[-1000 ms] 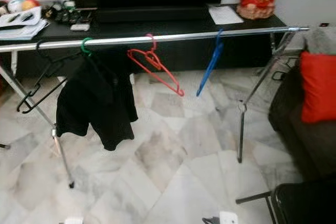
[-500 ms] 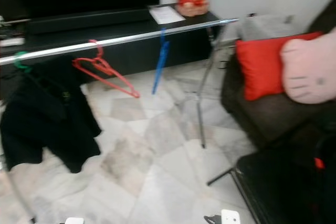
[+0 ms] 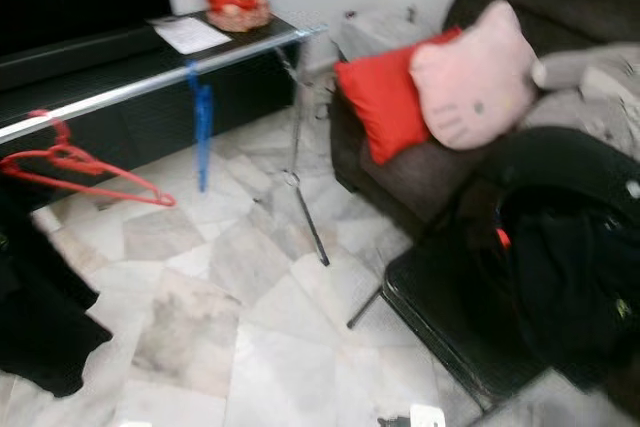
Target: Hang hanger
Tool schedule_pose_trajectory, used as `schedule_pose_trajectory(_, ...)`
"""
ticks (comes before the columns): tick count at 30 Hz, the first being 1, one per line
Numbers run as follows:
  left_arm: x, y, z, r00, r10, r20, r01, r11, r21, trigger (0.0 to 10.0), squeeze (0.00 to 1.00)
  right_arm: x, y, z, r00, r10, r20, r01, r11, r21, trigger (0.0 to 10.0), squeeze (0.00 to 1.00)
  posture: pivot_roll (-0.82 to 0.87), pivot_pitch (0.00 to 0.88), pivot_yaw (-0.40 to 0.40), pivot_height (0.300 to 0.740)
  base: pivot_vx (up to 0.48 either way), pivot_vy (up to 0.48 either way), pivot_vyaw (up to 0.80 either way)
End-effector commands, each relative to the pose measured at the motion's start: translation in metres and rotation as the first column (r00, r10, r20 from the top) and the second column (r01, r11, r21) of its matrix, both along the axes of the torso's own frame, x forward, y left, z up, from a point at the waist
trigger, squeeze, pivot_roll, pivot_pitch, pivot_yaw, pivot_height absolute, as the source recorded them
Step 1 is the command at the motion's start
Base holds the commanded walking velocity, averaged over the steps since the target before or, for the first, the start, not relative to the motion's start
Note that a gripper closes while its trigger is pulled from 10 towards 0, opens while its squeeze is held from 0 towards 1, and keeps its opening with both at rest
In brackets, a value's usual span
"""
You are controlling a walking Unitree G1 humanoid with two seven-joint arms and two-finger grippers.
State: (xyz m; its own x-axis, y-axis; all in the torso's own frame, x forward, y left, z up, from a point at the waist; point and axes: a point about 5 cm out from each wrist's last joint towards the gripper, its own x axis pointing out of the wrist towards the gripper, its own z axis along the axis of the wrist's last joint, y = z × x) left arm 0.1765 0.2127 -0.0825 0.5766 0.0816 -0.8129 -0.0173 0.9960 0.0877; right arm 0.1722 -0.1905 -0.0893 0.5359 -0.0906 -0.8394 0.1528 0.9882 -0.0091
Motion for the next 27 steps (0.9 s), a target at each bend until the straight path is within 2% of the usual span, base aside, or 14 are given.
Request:
schedule_pose_trajectory(1, -0.0158, 0.0025, -0.0069, 0.998, 0.005, -0.056, -0.005, 1.0, 0.003, 10.0, 0.0, -0.002, 0.0033, -0.0014, 1.0, -0.006, -0.008, 0.006, 1.0, 0.01, 10.0, 0.0, 0.0, 0.135, 0.0, 0.74, 0.0, 0.0, -0.79)
schedule_pose_trajectory(9, -0.0158, 0.0025, -0.0069, 0.998, 0.005, -0.056, -0.005, 1.0, 0.003, 10.0, 0.0, -0.002, 0.0033, -0.0014, 1.0, -0.006, -0.008, 0.006, 1.0, 0.01, 10.0, 0.0, 0.0, 0.135, 0.0, 0.74, 0.0, 0.0, -0.79)
schedule_pose_trajectory(11, -0.0179, 0.002, -0.0076, 0.999, 0.011, -0.053, -0.011, 1.0, -0.009, 10.0, 0.0, -0.0034, 0.003, -0.0019, 1.0, 0.005, -0.01, -0.005, 1.0, 0.004, 10.0, 0.0, 0.0, 0.11, 0.003, 0.74, 0.0, 0.0, -0.79)
schedule_pose_trajectory(25, -0.0195, 0.002, -0.0082, 0.998, 0.005, -0.057, -0.006, 1.0, -0.012, 10.0, 0.0, -0.0042, 0.0044, -0.0024, 1.0, 0.005, -0.012, -0.005, 1.0, 0.0, 10.0, 0.0, 0.0, 0.123, 0.005, 0.74, 0.0, 0.0, -0.79)
schedule_pose_trajectory(27, -0.0198, 0.002, -0.0083, 0.998, 0.011, -0.056, -0.012, 1.0, -0.015, 10.0, 0.0, -0.0025, 0.0055, -0.0016, 1.0, 0.004, -0.001, -0.004, 1.0, -0.001, 10.0, 0.0, 0.0, 0.123, 0.005, 0.74, 0.0, 0.0, 0.0)
